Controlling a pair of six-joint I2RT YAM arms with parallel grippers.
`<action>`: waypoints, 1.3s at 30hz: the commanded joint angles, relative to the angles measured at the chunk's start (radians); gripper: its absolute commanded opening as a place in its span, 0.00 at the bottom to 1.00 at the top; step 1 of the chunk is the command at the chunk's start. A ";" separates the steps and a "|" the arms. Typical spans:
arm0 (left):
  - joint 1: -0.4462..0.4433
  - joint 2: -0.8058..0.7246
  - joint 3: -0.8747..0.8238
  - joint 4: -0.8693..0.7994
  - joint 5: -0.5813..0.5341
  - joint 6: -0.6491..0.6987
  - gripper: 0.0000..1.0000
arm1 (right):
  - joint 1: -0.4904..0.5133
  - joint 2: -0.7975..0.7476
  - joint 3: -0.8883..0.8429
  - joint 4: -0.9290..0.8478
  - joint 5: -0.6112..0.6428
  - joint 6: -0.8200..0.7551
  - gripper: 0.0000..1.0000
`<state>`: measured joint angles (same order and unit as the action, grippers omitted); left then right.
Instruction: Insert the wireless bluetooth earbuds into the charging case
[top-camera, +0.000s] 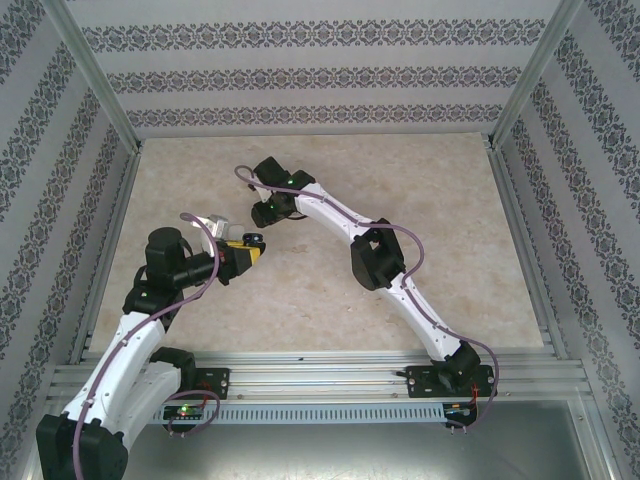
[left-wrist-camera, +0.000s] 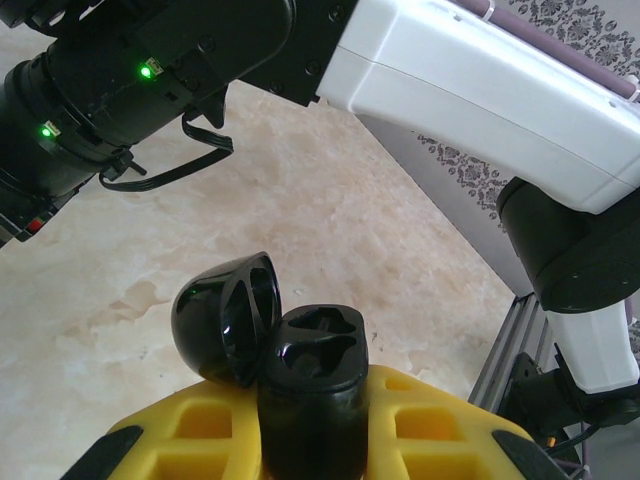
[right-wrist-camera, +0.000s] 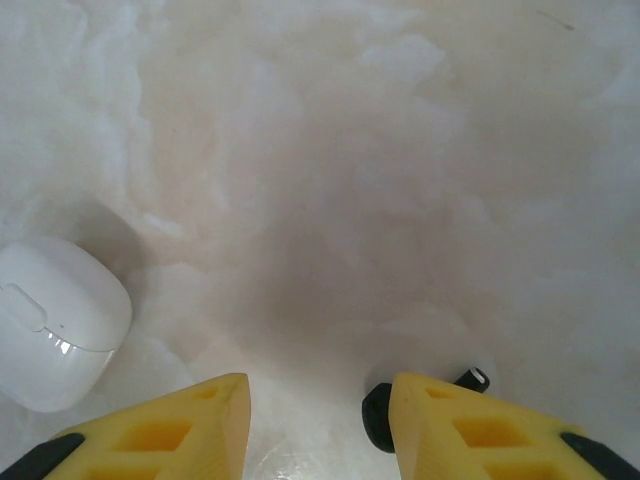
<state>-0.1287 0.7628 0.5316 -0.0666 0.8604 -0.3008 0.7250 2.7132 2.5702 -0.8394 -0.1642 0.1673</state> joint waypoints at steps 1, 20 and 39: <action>0.018 -0.019 -0.010 0.048 0.024 -0.021 0.00 | 0.012 -0.005 -0.071 -0.103 0.058 -0.029 0.44; 0.019 -0.043 -0.011 0.035 0.036 -0.026 0.00 | 0.013 -0.165 -0.308 -0.110 0.050 0.013 0.39; 0.024 -0.042 -0.020 0.060 0.051 -0.031 0.00 | -0.007 -0.507 -0.777 0.074 -0.026 0.407 0.43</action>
<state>-0.1211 0.7311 0.5190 -0.0601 0.8867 -0.3195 0.7284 2.2276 1.7828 -0.7986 -0.1844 0.4519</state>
